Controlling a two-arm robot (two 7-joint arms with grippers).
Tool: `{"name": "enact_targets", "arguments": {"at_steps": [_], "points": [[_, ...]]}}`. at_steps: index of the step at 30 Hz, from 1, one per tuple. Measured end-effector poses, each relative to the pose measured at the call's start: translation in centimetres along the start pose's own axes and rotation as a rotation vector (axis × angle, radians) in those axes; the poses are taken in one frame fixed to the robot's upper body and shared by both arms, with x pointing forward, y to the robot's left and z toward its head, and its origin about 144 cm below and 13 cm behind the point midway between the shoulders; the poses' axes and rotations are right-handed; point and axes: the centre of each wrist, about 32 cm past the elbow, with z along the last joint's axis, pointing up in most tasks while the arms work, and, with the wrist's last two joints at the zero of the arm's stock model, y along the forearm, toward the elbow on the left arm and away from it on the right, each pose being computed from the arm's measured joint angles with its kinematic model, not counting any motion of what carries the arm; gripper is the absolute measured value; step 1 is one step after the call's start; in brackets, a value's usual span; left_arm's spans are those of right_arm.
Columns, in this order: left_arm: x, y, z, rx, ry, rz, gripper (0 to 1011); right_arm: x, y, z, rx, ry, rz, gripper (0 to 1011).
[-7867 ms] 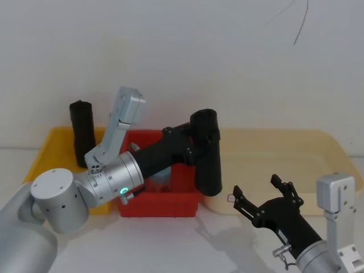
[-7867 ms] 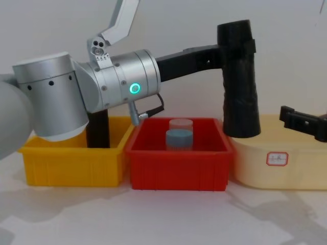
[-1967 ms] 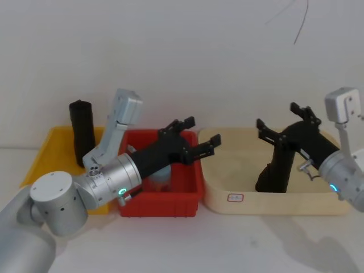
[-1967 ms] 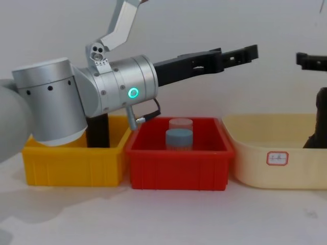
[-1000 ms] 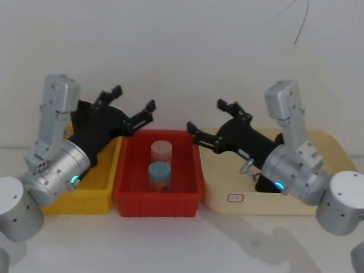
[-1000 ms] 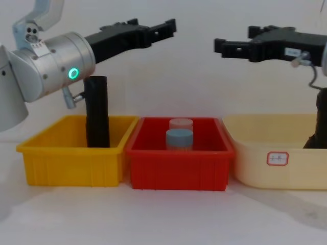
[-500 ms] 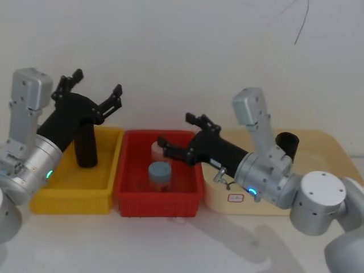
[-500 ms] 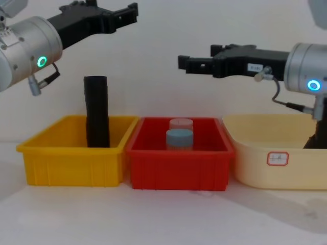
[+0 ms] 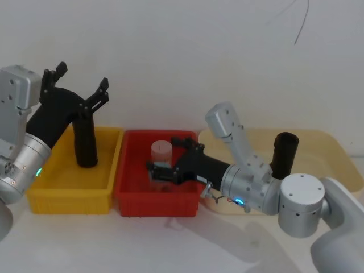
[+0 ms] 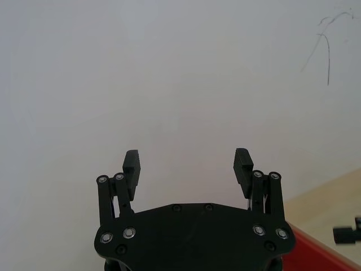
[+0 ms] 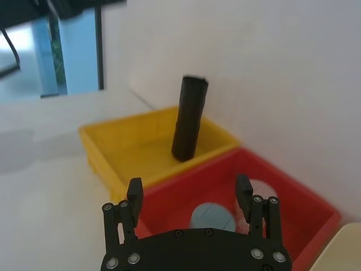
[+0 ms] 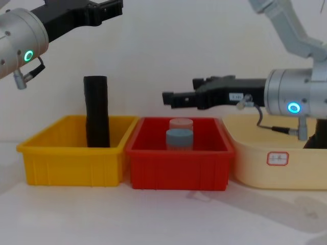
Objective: Pick up the garbage bag with the one hand and transfer it to the other hand.
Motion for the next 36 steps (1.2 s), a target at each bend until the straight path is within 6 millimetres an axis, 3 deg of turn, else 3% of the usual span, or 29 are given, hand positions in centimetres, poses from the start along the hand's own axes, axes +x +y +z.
{"name": "enact_targets", "arguments": {"at_steps": [20,36], "points": [[0.2,0.2,0.2,-0.008,-0.021,0.019,1001,0.7,1.6,-2.3,-0.128,0.022,0.015,1002],[0.2,0.3,0.3,-0.009,-0.025,0.023,1001,1.4,3.4,-2.2,-0.152,0.012,0.009,1001]]}}
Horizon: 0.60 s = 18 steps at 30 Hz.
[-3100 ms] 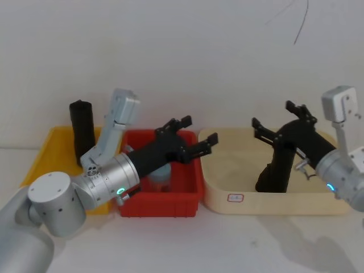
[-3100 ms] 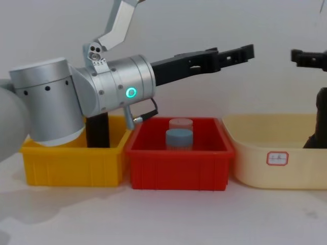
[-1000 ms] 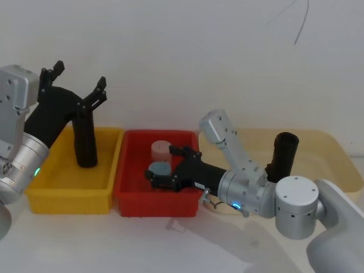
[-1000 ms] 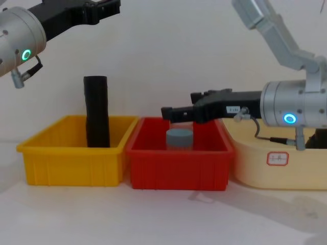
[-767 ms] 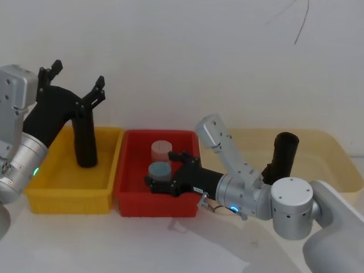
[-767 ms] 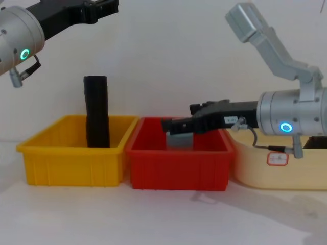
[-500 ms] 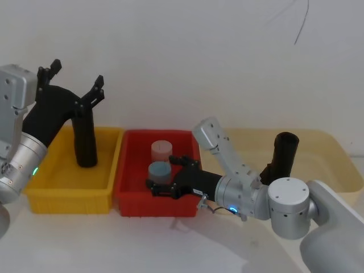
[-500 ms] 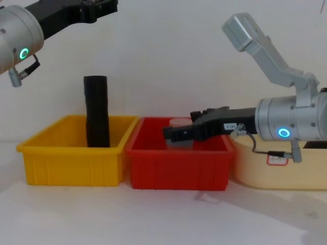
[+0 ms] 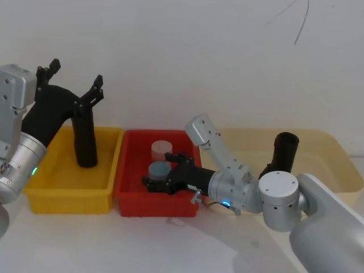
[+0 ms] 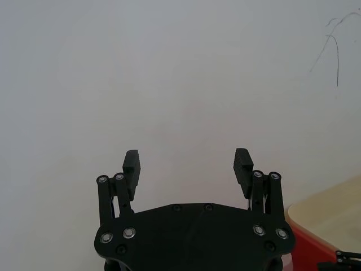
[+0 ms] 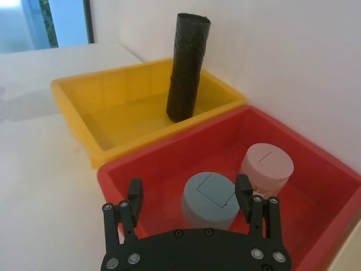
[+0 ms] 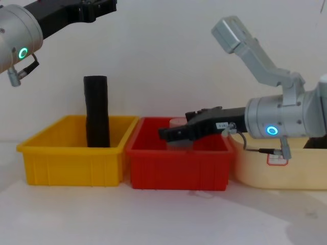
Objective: Pick up the garbage bag with the one hand and transfer it to the other hand.
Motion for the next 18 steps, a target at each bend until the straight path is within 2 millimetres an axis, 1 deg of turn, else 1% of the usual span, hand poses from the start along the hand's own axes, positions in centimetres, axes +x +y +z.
{"name": "enact_targets", "arguments": {"at_steps": [18], "points": [[0.0,0.0,0.0,0.0,-0.001,0.001,1001,0.6,1.7,-0.2,-0.038,0.011,-0.028,1001]]}}
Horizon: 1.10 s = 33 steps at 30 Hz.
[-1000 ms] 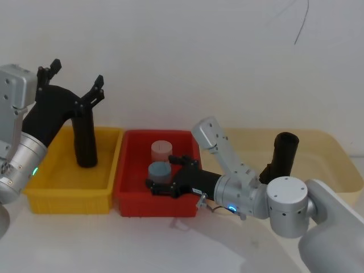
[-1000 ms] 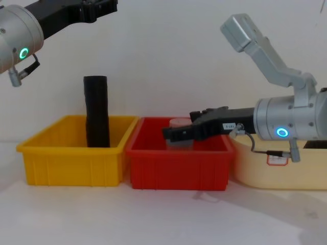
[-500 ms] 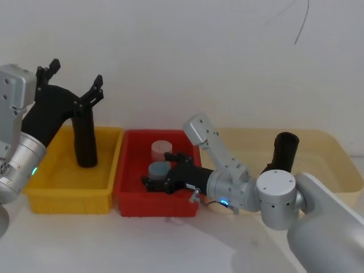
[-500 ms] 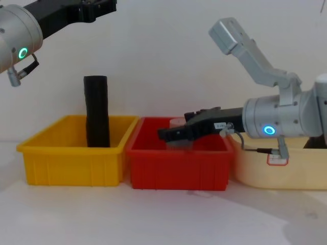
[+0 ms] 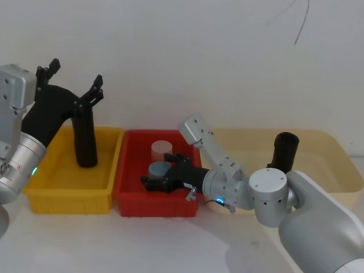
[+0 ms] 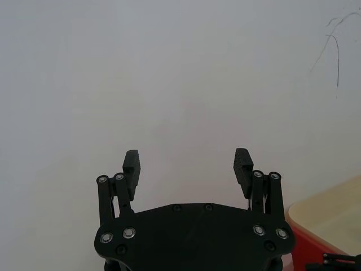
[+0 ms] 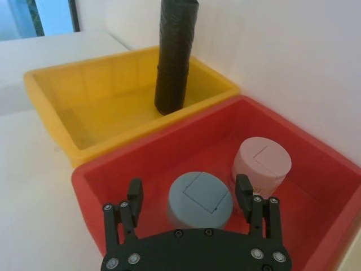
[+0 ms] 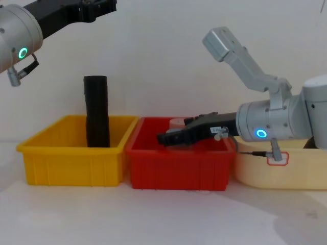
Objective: Pick up the garbage bag with the one hand and transfer it to the other hand.
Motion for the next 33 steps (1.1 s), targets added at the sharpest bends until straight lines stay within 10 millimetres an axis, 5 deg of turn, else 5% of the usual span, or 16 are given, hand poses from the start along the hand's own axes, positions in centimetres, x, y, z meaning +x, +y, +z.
{"name": "enact_targets", "arguments": {"at_steps": [5,16,33], "points": [[0.0,0.0,0.0,0.0,0.0,0.0,1001,0.1,0.2,-0.1,-0.01,0.002,-0.005,949],[0.0,0.0,0.0,0.0,0.0,0.0,1001,0.4,0.4,-0.3,-0.023,0.001,-0.014,667],[0.0,0.0,0.0,0.0,0.0,0.0,1001,1.0,-1.7,2.8,0.096,-0.033,-0.007,666]]}}
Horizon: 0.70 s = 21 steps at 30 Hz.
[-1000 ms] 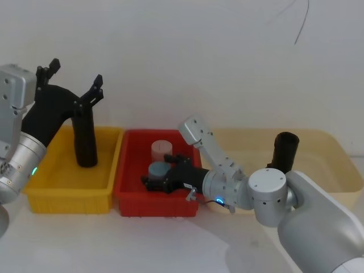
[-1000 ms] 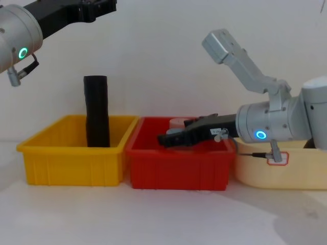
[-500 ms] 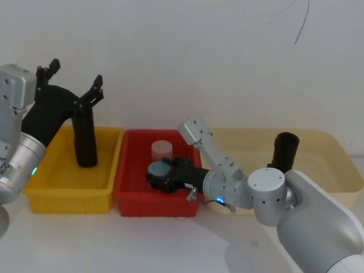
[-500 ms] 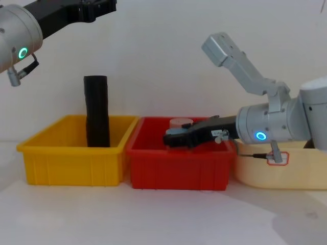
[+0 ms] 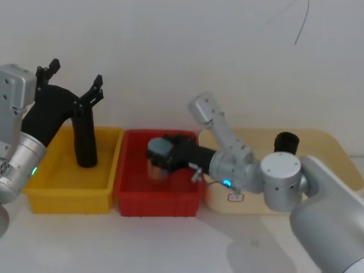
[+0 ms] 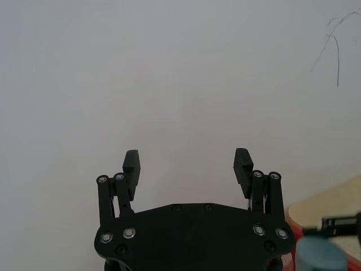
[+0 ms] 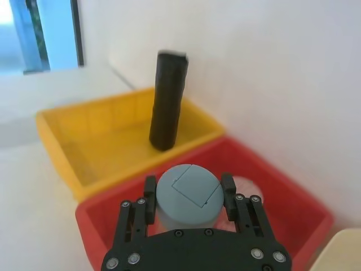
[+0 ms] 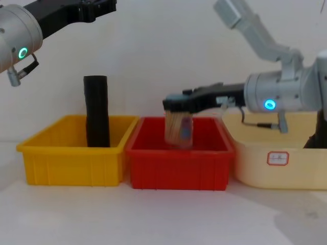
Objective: Pick up the garbage bag with the one hand and transfer it to the other hand.
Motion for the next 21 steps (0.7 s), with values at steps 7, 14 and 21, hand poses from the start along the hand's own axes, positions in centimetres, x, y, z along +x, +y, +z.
{"name": "enact_targets", "arguments": {"at_steps": [7,14,21], "points": [[0.0,0.0,0.0,0.0,0.0,0.0,1001,0.7,-2.1,1.8,0.081,-0.026,-0.03,666],[0.0,0.0,0.0,0.0,0.0,0.0,1001,1.4,-5.1,2.4,0.123,-0.038,-0.092,667],[0.0,0.0,0.0,0.0,0.0,0.0,1001,1.5,-7.7,1.7,0.116,-0.037,-0.148,667]]}}
